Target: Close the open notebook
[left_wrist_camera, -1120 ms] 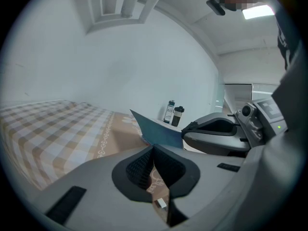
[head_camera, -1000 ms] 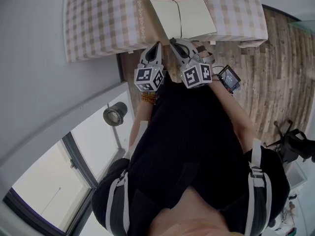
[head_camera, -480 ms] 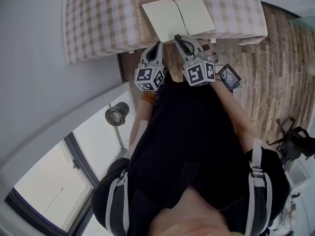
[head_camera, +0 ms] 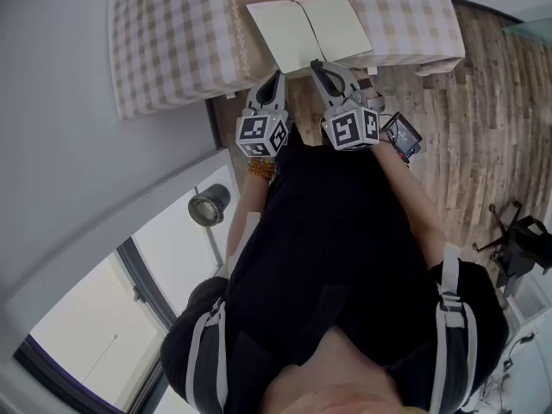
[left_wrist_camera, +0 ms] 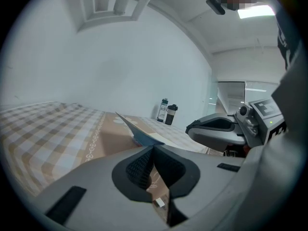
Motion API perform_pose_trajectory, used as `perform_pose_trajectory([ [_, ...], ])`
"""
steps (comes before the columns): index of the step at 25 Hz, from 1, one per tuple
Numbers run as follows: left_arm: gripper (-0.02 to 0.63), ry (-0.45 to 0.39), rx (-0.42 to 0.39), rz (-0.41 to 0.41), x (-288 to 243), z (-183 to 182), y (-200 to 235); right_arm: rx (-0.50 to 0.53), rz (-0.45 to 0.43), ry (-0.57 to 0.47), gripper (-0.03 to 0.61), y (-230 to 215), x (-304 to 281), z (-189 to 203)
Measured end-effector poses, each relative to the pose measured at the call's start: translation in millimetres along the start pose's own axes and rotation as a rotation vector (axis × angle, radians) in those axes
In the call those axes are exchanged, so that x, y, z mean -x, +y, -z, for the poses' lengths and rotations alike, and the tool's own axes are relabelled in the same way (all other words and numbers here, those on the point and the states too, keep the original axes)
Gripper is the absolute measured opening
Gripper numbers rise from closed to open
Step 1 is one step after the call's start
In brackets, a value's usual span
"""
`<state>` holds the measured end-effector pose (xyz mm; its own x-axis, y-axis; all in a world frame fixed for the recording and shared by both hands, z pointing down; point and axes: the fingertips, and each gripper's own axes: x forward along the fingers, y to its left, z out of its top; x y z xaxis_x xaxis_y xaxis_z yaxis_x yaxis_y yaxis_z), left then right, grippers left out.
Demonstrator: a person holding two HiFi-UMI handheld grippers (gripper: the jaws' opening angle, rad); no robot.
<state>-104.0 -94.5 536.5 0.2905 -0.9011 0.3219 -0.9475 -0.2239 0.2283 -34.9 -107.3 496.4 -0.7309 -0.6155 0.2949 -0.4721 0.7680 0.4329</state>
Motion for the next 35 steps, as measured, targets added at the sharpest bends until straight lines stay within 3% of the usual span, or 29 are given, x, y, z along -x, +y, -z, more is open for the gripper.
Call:
perform_pose_trajectory([
  [4, 0.015, -0.004, -0.008, 0.015, -5.2, -5.0, -3.9, 0.086, -0.063, 0.022, 0.014, 15.8, -5.4, 12.3],
  [6, 0.015, -0.003, -0.012, 0.018, -6.8, -6.6, -4.7, 0.150, -0.114, 0.052, 0.102, 31.7, -15.1, 22.4],
  [10, 0.015, -0.006, -0.018, 0.019, -8.4, -9.6, -5.0, 0.209, -0.152, 0.067, 0.147, 48.7, -33.4, 22.5],
  [13, 0.015, -0.005, -0.027, 0.015, -8.4, -10.6, -4.9, 0.234, -0.107, 0.069, 0.138, 46.0, -43.0, 16.2],
  [15, 0.015, -0.004, -0.028, 0.010, -7.5, -11.1, -4.0, 0.236, -0.080, 0.064, 0.060, 41.2, -45.5, 12.3],
  [35, 0.015, 0.020, -0.022, 0.035, -16.5, -3.8, -9.5, -0.068, 0.049, 0.050, 0.035, -11.7, -19.3, 23.7],
])
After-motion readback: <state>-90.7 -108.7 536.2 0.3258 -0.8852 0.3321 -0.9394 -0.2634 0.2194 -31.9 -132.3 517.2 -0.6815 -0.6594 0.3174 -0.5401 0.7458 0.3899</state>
